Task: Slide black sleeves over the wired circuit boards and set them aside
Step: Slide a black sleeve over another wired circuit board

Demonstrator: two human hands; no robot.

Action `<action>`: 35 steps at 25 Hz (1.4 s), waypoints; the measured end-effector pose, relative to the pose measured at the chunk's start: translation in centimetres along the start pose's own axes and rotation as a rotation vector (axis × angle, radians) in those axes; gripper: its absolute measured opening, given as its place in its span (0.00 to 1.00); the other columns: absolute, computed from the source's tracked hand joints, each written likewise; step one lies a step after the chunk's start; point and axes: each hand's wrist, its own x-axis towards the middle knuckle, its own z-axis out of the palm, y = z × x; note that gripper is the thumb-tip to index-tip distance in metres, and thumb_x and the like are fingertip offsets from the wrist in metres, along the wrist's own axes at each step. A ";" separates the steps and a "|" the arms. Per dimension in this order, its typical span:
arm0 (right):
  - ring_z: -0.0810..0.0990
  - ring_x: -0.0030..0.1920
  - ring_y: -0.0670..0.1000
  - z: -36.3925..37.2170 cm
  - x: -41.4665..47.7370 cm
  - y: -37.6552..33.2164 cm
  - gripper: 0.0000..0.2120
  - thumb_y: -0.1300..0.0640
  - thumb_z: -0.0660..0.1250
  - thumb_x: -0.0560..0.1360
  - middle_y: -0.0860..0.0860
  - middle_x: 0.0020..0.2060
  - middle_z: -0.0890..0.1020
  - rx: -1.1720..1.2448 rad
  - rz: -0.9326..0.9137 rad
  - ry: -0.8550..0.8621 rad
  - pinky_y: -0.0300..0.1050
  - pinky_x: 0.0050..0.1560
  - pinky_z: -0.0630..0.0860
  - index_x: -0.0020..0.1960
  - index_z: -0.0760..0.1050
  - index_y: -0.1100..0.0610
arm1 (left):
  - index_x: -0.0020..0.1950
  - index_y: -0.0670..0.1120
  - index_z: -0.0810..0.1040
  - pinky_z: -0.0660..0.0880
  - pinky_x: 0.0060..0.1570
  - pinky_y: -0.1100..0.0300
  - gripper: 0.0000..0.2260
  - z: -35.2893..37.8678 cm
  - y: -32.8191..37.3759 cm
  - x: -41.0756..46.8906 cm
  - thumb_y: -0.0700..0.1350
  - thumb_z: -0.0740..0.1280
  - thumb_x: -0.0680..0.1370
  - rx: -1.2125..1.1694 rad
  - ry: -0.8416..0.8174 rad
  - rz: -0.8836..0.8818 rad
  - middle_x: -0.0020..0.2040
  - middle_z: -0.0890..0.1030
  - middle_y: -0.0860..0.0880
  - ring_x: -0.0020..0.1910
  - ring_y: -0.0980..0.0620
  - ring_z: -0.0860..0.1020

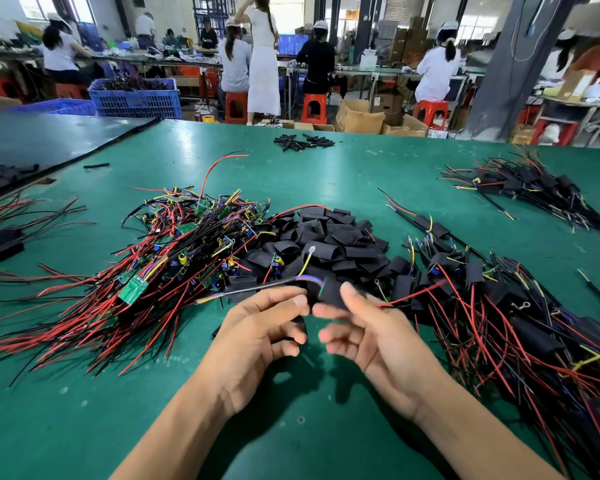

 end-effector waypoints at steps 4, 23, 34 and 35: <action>0.85 0.35 0.47 -1.2 0.5 -2.1 0.09 0.47 0.63 0.77 0.52 0.54 0.86 0.191 -0.263 0.200 0.39 0.35 0.80 0.51 0.73 0.53 | 0.47 0.47 0.86 0.72 0.27 0.63 0.11 -0.1 0.1 0.0 0.44 0.79 0.66 0.000 0.002 -0.003 0.43 0.82 0.45 0.29 0.52 0.75; 0.59 0.19 0.45 -3.6 0.8 -4.4 0.29 0.29 0.60 0.75 0.45 0.23 0.63 0.424 -0.305 0.509 0.36 0.19 0.58 0.28 0.61 0.49 | 0.45 0.46 0.85 0.71 0.27 0.63 0.10 -0.1 0.5 -0.2 0.47 0.75 0.66 0.022 0.018 -0.039 0.42 0.81 0.45 0.29 0.52 0.74; 0.66 0.20 0.48 -3.4 1.2 -2.8 0.28 0.36 0.55 0.81 0.50 0.25 0.72 0.438 -0.262 0.455 0.35 0.22 0.65 0.31 0.66 0.54 | 0.49 0.42 0.79 0.58 0.20 0.66 0.12 -0.5 0.7 0.1 0.45 0.72 0.68 -0.003 0.094 0.002 0.35 0.74 0.49 0.22 0.54 0.63; 0.67 0.20 0.48 -3.4 1.3 -2.7 0.29 0.35 0.54 0.81 0.51 0.25 0.73 0.432 -0.263 0.447 0.35 0.22 0.66 0.31 0.67 0.54 | 0.48 0.42 0.79 0.58 0.20 0.66 0.09 -0.7 0.7 0.3 0.43 0.71 0.70 -0.017 0.112 0.011 0.35 0.74 0.48 0.22 0.54 0.62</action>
